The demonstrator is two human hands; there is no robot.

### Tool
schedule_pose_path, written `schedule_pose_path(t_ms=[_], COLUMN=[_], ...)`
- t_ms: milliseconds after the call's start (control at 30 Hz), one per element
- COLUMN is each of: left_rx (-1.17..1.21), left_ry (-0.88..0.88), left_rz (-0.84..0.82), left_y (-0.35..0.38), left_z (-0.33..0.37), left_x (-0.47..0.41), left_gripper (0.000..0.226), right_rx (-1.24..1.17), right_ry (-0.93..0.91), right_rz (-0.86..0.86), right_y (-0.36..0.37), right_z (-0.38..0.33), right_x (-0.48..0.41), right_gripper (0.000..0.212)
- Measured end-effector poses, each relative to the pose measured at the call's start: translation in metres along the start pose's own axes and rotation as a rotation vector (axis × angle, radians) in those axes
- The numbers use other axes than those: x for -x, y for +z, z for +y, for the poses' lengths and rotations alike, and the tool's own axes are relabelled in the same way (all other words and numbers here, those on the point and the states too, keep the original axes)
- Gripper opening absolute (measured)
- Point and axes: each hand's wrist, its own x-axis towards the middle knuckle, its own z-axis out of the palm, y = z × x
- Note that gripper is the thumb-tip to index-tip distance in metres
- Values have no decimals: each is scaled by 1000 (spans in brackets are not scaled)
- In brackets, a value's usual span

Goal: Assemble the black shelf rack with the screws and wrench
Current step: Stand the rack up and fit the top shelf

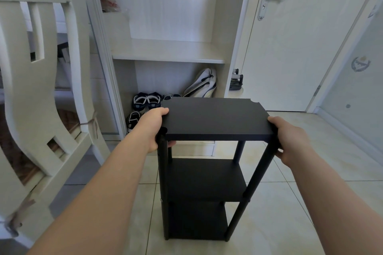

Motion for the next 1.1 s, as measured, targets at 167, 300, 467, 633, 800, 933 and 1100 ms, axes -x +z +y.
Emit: schedule_pose_path(t_ms=[167, 300, 467, 633, 800, 933, 1100], left_rx=[1, -23, -83, -211, -244, -239, -283], left_ry=[-2, -1, 26, 104, 172, 206, 168], left_rz=[-11, -20, 1, 116, 186, 191, 202], left_y=[1, -1, -2, -4, -7, -6, -7], left_z=[4, 4, 6, 6, 6, 8, 3], left_x=[1, 0, -1, -6, -9, -12, -14], left_gripper=[27, 30, 29, 32, 31, 36, 49], right_rx=[-10, -13, -1, 119, 127, 90, 89], right_ry=[-8, -9, -65, -152, -167, -150, -160], right_rz=[9, -2, 18, 30, 41, 48, 64], right_y=[0, 0, 0, 0, -1, 0, 2], right_z=[-4, -5, -9, -4, -2, -5, -7], right_x=[2, 3, 3, 0, -3, -6, -9], right_gripper=[25, 24, 29, 23, 23, 27, 29])
